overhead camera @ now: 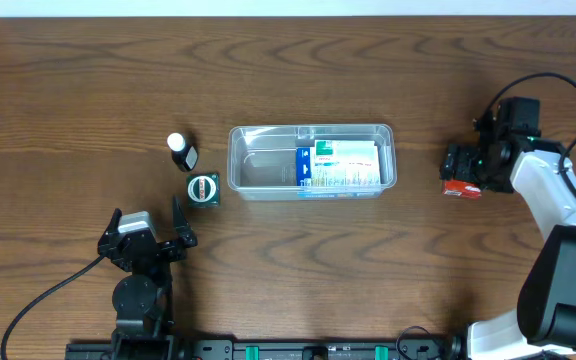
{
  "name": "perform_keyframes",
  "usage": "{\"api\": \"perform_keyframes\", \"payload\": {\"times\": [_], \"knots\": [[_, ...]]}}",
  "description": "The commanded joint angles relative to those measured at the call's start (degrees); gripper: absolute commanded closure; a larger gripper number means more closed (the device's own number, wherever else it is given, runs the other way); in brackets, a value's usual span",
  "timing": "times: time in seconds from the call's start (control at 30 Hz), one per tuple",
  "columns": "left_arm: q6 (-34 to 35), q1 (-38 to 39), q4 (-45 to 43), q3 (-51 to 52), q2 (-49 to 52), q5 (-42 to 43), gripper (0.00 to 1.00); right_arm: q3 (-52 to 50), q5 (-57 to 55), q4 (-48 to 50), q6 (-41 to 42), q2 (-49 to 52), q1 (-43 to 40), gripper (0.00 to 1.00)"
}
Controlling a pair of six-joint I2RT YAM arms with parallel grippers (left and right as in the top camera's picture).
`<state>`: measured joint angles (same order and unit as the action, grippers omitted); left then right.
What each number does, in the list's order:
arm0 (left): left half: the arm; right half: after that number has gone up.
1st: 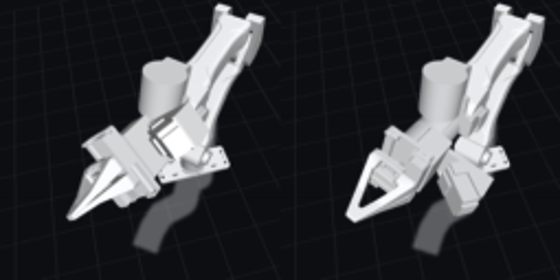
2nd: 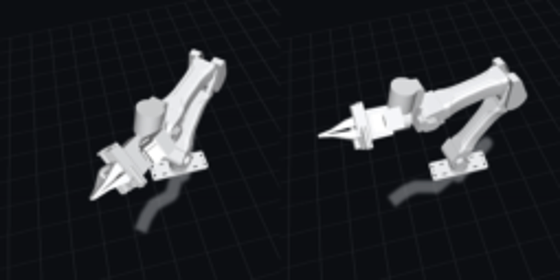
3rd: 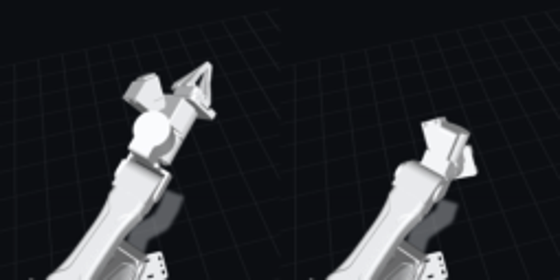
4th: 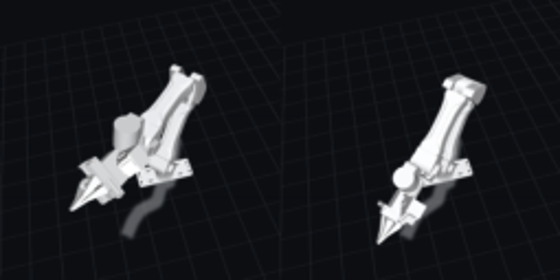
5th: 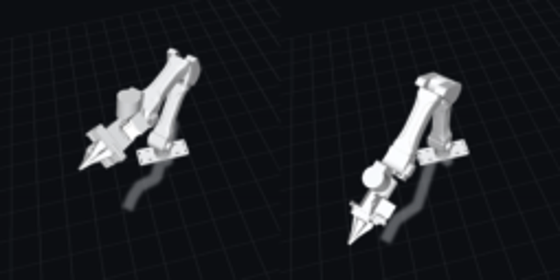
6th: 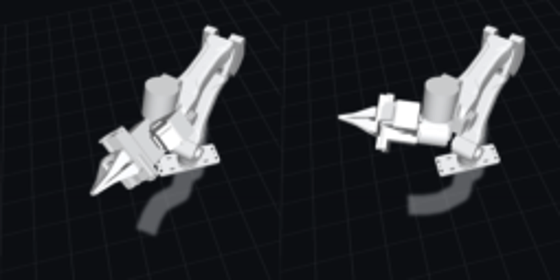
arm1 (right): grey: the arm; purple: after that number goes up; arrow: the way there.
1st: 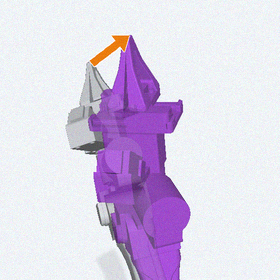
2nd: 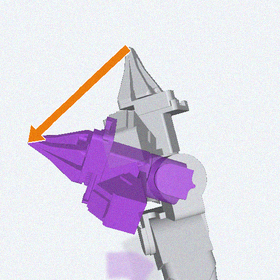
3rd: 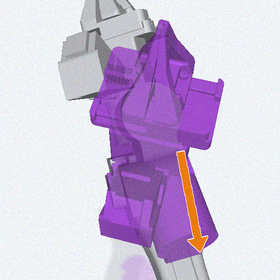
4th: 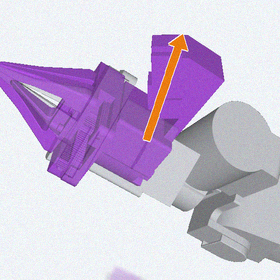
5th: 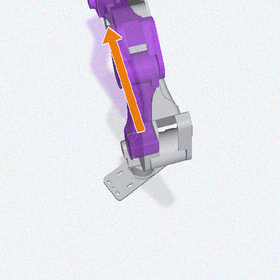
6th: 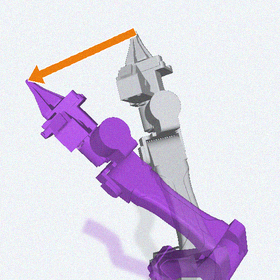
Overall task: Pack container
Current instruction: 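Grasp the red-white box with the right gripper, then lift the red-white box and carry it left over the container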
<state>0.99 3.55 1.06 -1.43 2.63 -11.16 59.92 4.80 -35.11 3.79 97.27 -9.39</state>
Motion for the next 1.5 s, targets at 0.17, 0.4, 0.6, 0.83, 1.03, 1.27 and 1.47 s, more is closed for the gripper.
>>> {"api": "perform_keyframes", "payload": {"times": [0.17,0.4,0.6,0.83,1.03,1.27,1.47], "knots": [[-1.0,0.0,1.9,1.2,0.1,-1.6,0.02,-0.4,-2.3,2.3,-1.2,5.0,1.3,0.12],[-1.0,0.0,1.9,1.2,0.1,-1.6,0.02,-0.4,-4.4,2.9,0.9,6.6,1.3,0.15],[-1.0,0.0,1.9,1.2,0.1,-1.6,0.02,-0.4,-4.8,3.0,3.7,6.6,1.3,0.35],[-1.0,0.0,1.9,1.2,0.1,-1.6,0.02,-0.4,-5.9,2.4,6.5,6.6,1.3,0.41],[-1.0,0.0,1.9,1.2,0.1,-1.6,0.02,-0.2,-5.9,2.1,6.7,6.3,1.4,0.42],[-1.0,0.0,1.9,1.2,0.1,-1.6,0.02,2.2,-2.8,-1.3,4.4,1.4,2.6,0.39],[-1.0,0.0,1.8,1.2,0.1,-1.6,0.02,6.3,-2.8,-5.5,3.8,-5.7,5.8,0.39]]}}
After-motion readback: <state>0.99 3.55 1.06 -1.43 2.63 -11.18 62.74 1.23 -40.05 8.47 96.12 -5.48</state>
